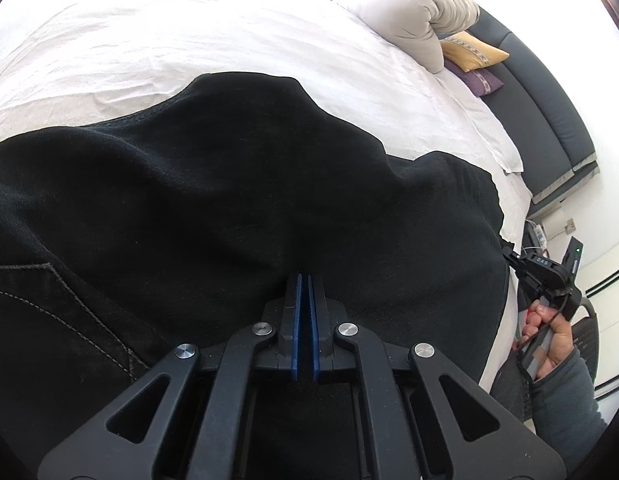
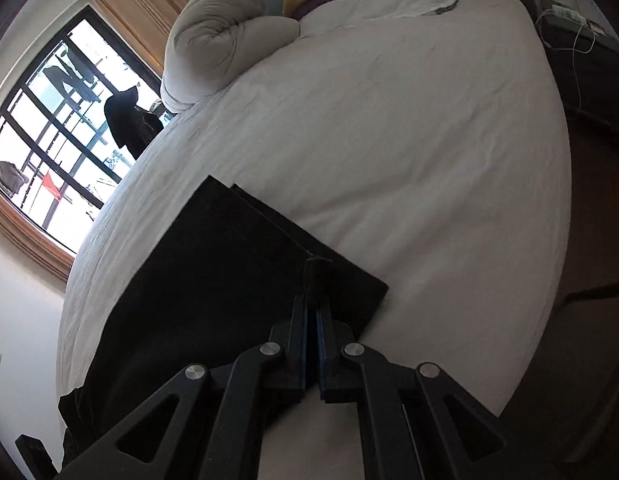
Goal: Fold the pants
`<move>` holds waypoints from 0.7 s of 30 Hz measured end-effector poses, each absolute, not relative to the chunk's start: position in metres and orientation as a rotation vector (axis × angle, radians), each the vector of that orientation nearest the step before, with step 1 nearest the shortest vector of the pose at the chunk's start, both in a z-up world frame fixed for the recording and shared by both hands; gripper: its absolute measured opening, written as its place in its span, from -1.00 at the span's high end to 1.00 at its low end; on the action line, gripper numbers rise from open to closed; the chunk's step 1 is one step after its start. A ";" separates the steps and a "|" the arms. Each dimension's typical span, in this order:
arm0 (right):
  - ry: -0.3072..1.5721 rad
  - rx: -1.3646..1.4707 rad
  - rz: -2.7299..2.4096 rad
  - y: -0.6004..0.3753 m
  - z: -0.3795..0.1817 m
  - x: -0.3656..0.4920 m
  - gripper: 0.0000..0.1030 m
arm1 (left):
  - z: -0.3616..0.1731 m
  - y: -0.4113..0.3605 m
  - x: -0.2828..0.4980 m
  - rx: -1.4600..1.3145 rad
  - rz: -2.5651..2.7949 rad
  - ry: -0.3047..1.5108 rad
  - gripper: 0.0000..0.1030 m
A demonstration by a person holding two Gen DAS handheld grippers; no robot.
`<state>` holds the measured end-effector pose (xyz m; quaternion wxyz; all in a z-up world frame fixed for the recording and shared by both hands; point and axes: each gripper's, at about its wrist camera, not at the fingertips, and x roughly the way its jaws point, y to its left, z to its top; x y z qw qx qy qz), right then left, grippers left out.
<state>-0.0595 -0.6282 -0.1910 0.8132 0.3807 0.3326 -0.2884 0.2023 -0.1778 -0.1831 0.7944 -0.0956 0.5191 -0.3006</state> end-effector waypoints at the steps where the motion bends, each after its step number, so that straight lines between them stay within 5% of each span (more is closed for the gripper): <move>1: 0.715 0.794 -0.619 -0.627 -0.189 -0.056 0.92 | -0.183 -0.179 0.202 -0.205 -0.643 1.118 0.93; 21: 0.656 1.004 -0.628 -0.636 -0.193 -0.086 0.93 | -0.178 -0.186 0.211 -0.236 -0.625 1.133 0.93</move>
